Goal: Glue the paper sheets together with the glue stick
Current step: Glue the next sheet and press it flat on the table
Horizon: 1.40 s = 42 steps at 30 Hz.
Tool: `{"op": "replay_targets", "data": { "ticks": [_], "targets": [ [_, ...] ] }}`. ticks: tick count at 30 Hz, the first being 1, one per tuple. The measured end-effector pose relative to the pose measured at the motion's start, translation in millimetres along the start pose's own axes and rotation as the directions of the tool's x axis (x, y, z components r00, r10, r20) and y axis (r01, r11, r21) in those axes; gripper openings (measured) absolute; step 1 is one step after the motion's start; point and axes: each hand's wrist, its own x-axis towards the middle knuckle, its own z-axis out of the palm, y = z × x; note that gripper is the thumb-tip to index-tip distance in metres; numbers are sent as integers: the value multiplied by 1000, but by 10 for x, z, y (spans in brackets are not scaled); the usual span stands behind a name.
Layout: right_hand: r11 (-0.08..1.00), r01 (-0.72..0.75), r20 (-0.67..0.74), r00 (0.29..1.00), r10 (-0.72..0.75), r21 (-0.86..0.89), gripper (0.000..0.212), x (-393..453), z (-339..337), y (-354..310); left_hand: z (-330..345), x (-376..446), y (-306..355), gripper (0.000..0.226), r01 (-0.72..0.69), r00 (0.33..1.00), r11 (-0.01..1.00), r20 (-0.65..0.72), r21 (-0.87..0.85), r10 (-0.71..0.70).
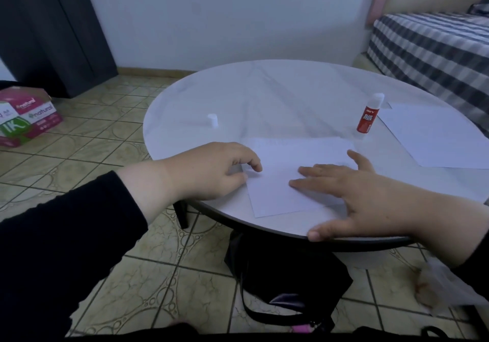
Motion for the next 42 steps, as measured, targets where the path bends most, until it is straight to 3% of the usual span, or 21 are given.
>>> {"op": "replay_targets", "data": {
  "ticks": [5, 8, 13, 16, 20, 22, 24, 25, 28, 31, 36, 40, 42],
  "targets": [
    [984, 24, -29, 999, -30, -176, 103, -79, 62, -160, -104, -34, -16, 31, 87, 996, 996, -24, -20, -88],
    [978, 104, -248, 958, -147, -179, 83, -106, 150, -192, -162, -54, -18, 29, 103, 992, 994, -64, -39, -105],
    [979, 202, -488, 851, -193, -34, 52, -80, 166, -208, -227, -67, -45, 25, 82, 982, 979, -154, -187, -111],
    [963, 168, -559, 829, -23, 210, 27, -46, 122, -186, -261, -77, -52, 19, 74, 950, 952, -270, -298, -158],
    [820, 35, -461, 841, 284, 571, 13, -21, 31, -125, -207, -61, -73, 12, 31, 891, 900, -396, -435, -222],
    [779, 16, -443, 830, 340, 627, 15, 18, 26, -85, -116, -70, -92, 7, -3, 891, 919, -418, -393, -176],
    [773, 2, -443, 820, 362, 635, 17, 49, 40, -62, 1, -89, -129, 4, -69, 928, 963, -372, -262, -35],
    [772, 3, -452, 812, 369, 635, 18, 60, 45, -57, 63, -94, -152, 14, -106, 948, 977, -314, -183, 44],
    [785, 2, -503, 769, 394, 619, 20, 87, 56, -13, 205, -95, -169, 60, -138, 988, 989, -62, 51, 141],
    [799, 13, -576, 700, 423, 602, 21, 105, 43, 29, 271, -87, -149, 75, -110, 992, 981, 73, 161, 99],
    [914, -4, -742, 582, 332, 405, 21, 112, 24, 132, 275, -122, -148, 88, -137, 990, 969, 46, 203, 131],
    [998, 19, -839, 543, 38, 58, 18, 86, 13, 54, 311, -175, -157, 85, -185, 982, 973, 0, 141, 187],
    [993, 32, -812, 573, -111, -113, 16, 116, 58, 3, 326, -200, -170, 83, -209, 976, 969, -29, 129, 214]
  ]
}}
